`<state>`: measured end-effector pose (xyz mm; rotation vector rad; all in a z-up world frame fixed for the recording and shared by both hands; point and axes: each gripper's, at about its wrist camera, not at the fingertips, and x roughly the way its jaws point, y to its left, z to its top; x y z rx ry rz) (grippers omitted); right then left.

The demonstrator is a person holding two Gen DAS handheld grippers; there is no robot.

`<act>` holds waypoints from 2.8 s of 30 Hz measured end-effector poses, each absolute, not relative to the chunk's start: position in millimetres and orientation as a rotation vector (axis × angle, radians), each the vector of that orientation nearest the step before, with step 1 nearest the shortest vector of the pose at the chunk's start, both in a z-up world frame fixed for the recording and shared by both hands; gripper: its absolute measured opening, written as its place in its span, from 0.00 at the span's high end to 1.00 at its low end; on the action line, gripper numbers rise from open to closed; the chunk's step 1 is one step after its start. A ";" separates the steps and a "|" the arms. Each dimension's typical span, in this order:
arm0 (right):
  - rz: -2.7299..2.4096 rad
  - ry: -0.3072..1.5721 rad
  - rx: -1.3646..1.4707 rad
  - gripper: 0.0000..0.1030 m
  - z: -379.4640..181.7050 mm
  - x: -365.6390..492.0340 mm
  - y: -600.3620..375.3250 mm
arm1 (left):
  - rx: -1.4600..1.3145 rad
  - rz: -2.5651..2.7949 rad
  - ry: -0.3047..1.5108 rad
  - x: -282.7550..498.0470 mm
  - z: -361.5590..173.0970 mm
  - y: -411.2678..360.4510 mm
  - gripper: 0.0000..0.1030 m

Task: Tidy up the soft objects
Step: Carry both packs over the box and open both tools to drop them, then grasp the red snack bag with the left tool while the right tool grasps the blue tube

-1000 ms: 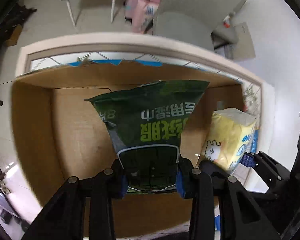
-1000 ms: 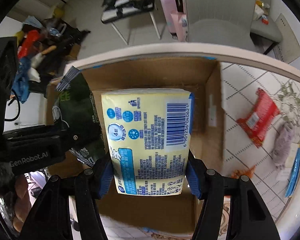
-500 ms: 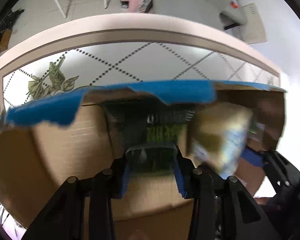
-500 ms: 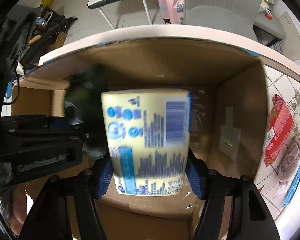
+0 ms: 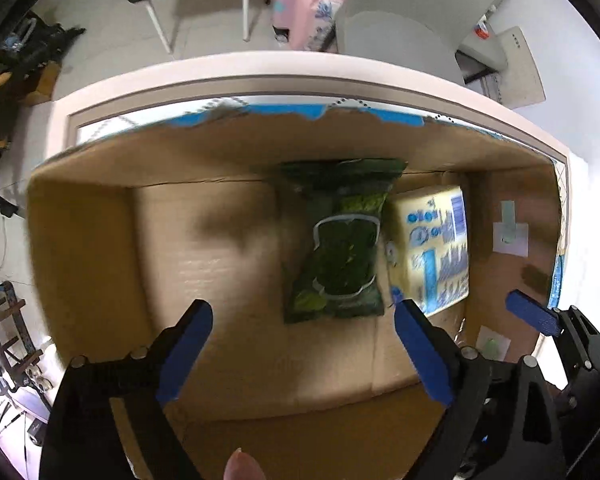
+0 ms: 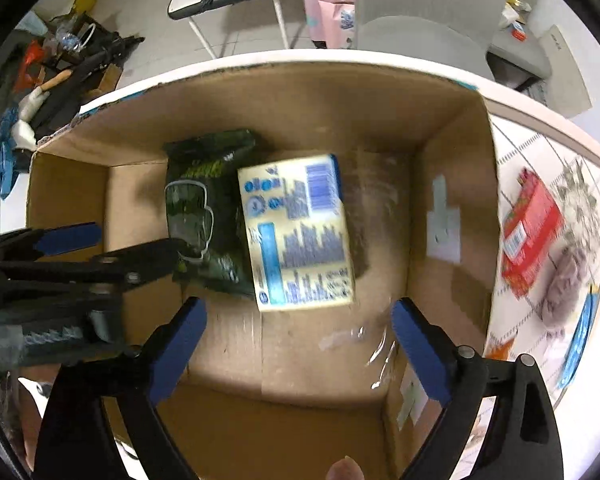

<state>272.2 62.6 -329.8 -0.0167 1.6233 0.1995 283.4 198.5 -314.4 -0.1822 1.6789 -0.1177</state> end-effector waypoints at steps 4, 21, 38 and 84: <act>0.210 1.613 -0.001 0.06 -320.4 254.7 65.6 | -0.117 -0.093 1.621 265.5 -302.8 194.2 0.09; 0.209 1.460 -0.063 0.06 -230.0 156.9 67.6 | -0.163 -0.042 1.437 169.7 -217.1 208.8 0.09; 0.332 1.389 0.025 0.06 -178.7 124.1 20.8 | -0.148 0.016 1.329 138.9 -147.9 166.0 0.09; -0.224 1.764 0.213 0.62 -414.9 234.4 -371.0 | 0.335 -0.216 1.776 364.2 -414.0 -181.0 0.51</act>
